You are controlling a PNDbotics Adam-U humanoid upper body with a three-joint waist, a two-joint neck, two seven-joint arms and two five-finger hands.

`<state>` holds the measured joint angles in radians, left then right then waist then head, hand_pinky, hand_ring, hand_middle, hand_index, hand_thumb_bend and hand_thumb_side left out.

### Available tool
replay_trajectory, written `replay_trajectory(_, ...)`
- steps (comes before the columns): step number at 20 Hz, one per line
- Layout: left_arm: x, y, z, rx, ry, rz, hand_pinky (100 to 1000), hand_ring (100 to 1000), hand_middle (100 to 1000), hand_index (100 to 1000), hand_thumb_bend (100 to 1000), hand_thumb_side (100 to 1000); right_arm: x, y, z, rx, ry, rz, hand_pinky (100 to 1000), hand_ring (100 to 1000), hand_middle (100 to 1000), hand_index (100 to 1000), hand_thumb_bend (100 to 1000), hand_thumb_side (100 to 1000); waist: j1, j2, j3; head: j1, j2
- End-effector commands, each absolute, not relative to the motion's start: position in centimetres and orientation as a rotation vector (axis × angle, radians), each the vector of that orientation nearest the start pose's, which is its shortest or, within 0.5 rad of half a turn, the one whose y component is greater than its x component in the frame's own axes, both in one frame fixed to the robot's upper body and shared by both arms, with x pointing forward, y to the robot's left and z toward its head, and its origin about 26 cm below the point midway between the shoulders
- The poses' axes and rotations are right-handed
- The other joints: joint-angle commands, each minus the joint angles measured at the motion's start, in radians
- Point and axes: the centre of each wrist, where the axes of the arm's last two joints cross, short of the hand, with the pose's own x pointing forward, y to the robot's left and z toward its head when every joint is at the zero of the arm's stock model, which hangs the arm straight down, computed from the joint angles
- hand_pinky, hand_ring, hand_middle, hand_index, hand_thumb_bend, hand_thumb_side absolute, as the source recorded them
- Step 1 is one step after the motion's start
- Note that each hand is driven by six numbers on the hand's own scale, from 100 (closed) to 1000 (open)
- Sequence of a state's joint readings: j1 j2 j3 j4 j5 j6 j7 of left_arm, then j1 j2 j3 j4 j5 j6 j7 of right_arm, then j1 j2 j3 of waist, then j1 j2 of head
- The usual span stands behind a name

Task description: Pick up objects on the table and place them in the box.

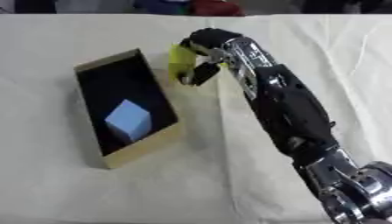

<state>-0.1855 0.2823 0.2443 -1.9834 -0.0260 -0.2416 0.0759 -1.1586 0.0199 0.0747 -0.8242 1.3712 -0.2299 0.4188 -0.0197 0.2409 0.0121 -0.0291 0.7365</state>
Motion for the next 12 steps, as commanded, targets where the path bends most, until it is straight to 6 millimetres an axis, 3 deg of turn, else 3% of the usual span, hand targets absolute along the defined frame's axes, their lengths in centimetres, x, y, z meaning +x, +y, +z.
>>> replay_trajectory(1, 28.2, 32.8, 18.7, 0.455, -2.452, -0.134, 604, 653, 785, 804, 100, 677, 47.5, -6.5, 25.4, -0.958, -1.642, 1.81, 821, 893, 603, 740, 128, 536, 0.005, -0.019, 0.0, 0.0, -0.008)
replay_trajectory(7, 28.2, 32.7, 18.8, 0.453, -2.454, -0.139, 605, 654, 785, 804, 100, 676, 45.3, -5.3, 29.5, -0.906, -1.841, 1.812, 796, 846, 593, 740, 100, 536, 0.002, -0.021, 0.001, -0.002, -0.005)
replay_trajectory(12, 28.2, 32.7, 18.8, 0.451, -2.455, -0.139, 605, 654, 785, 804, 100, 676, 43.8, -3.7, 30.8, -0.823, -1.922, 1.857, 775, 814, 595, 742, 100, 542, 0.001, -0.023, 0.004, -0.004, -0.004)
